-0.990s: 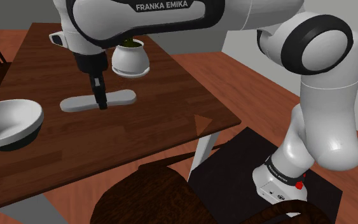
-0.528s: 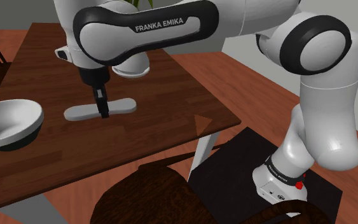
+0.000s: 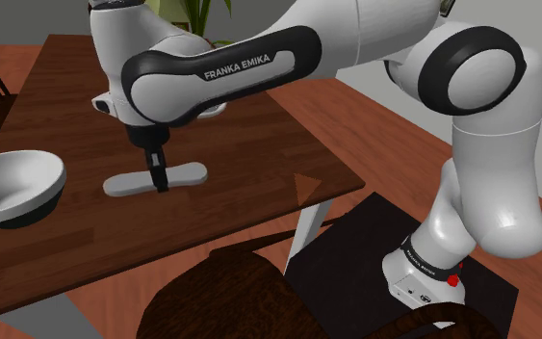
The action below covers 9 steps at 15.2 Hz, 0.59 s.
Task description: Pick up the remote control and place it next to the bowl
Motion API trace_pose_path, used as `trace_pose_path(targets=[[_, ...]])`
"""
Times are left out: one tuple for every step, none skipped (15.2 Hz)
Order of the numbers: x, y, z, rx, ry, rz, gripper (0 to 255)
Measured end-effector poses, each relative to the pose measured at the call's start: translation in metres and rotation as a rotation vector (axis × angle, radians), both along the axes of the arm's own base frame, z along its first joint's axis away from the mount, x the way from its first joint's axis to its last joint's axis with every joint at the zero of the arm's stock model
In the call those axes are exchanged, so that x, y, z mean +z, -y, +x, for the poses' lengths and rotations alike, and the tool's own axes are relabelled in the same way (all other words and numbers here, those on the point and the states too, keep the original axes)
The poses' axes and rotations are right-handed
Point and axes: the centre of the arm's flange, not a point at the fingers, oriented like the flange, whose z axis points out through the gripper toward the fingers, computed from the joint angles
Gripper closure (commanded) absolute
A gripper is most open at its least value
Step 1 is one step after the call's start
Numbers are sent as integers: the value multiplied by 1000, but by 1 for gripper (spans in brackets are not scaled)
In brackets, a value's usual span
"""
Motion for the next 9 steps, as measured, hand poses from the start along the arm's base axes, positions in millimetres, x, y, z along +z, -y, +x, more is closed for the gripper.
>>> trace_pose_path(targets=[[-5, 0, 0, 0, 0, 0, 255], [-11, 0, 0, 0, 0, 0, 255], [-16, 0, 0, 0, 0, 0, 255], [-22, -1, -1, 0, 0, 0, 255], [-26, -1, 0, 0, 0, 0, 255], [-32, -1, -1, 0, 0, 0, 255], [-37, 0, -1, 0, 0, 0, 255], [-43, 0, -2, 0, 0, 0, 255], [-47, 0, -1, 0, 0, 0, 255]])
